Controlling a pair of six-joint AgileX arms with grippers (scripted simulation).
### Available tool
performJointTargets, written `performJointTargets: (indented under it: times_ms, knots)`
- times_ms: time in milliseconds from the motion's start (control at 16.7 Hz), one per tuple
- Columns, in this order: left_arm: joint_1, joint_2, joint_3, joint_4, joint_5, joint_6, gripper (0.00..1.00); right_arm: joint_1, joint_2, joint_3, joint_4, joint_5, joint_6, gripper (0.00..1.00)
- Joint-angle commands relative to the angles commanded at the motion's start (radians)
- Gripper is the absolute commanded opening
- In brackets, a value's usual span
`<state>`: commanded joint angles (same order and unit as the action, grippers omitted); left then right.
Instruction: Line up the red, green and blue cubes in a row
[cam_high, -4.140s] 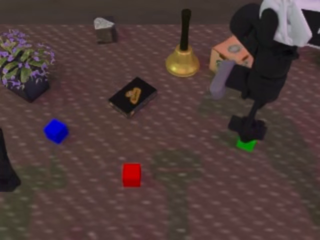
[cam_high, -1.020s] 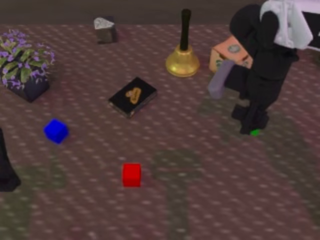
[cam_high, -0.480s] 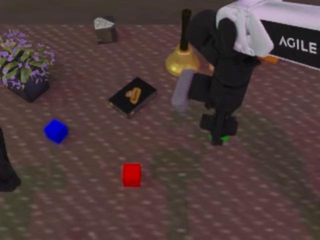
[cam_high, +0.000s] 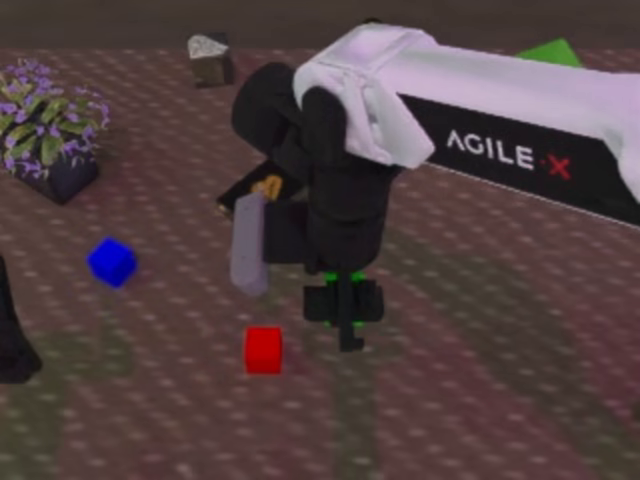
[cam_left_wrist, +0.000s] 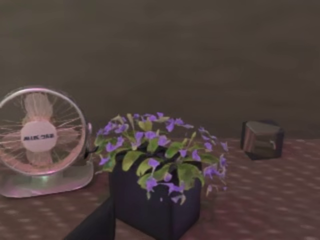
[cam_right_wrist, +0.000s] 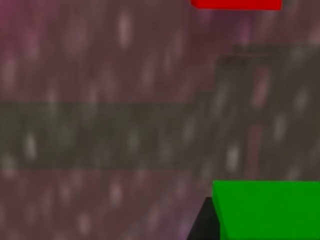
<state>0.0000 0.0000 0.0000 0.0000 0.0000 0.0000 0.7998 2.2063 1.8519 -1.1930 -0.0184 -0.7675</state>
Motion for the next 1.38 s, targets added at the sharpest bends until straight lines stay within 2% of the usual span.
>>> performJointTargets:
  times_ms: [240, 660, 960, 1380]
  knots:
    - [0.000, 0.000, 0.000, 0.000, 0.000, 0.000, 1.00, -0.004, 0.000, -0.015, 0.019, 0.000, 0.004, 0.00]
    - [0.000, 0.000, 0.000, 0.000, 0.000, 0.000, 1.00, -0.001, 0.059, -0.163, 0.225, 0.001, 0.004, 0.00]
    - [0.000, 0.000, 0.000, 0.000, 0.000, 0.000, 1.00, 0.001, 0.066, -0.176, 0.241, 0.001, 0.002, 0.00]
    - [0.000, 0.000, 0.000, 0.000, 0.000, 0.000, 1.00, 0.001, 0.066, -0.176, 0.241, 0.001, 0.002, 0.53]
